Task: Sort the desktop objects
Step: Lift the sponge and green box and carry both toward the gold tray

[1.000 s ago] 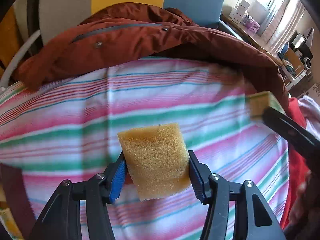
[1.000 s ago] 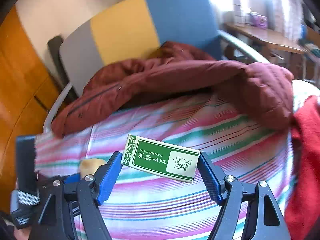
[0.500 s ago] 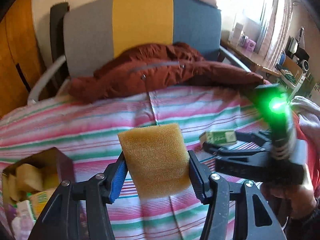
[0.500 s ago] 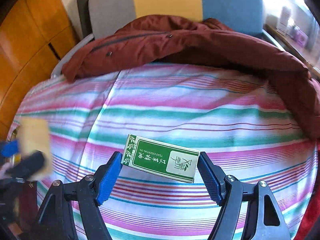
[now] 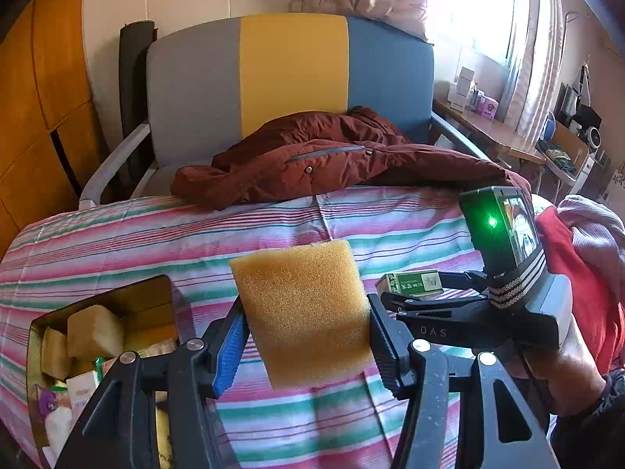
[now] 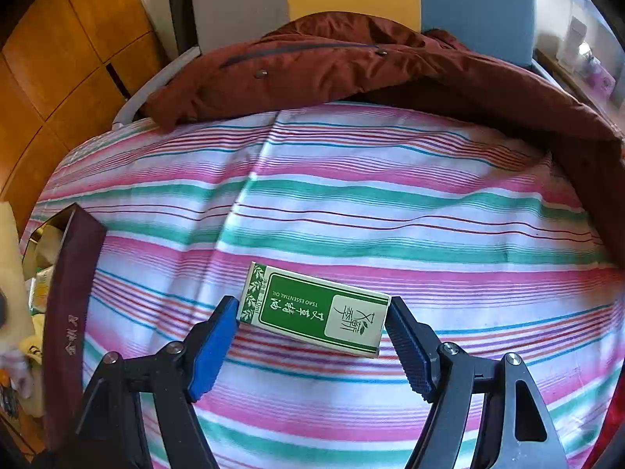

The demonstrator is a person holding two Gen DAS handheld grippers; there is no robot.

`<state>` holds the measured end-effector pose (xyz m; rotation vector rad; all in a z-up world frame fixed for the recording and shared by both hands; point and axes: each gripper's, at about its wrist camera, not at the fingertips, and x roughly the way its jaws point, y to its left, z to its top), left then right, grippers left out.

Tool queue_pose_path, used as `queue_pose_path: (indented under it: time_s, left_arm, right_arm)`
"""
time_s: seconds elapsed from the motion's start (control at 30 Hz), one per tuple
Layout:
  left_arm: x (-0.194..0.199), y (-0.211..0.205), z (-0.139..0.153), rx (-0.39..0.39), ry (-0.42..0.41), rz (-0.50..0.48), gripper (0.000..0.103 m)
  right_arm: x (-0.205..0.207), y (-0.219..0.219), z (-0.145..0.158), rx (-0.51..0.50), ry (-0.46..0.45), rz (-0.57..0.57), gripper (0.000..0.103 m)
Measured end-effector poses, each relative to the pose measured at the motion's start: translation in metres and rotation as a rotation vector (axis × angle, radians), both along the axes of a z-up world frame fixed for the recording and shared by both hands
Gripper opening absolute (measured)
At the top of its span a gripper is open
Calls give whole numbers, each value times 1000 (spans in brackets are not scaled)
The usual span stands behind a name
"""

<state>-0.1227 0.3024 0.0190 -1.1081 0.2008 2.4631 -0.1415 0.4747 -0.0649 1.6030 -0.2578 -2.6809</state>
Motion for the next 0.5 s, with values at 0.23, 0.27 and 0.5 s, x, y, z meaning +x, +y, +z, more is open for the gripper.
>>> queue_pose_path:
  time_s: [0.23, 0.27, 0.5]
  left_arm:
    - [17, -21, 3, 16, 1, -1, 58]
    - [19, -25, 4, 20, 2, 0, 58]
    - [35, -53, 8, 48, 1, 12, 58]
  right_arm:
    - [9, -26, 6, 1, -16, 28, 76]
    - [10, -29, 7, -2, -17, 31, 76]
    - [32, -55, 14, -24, -14, 42, 76]
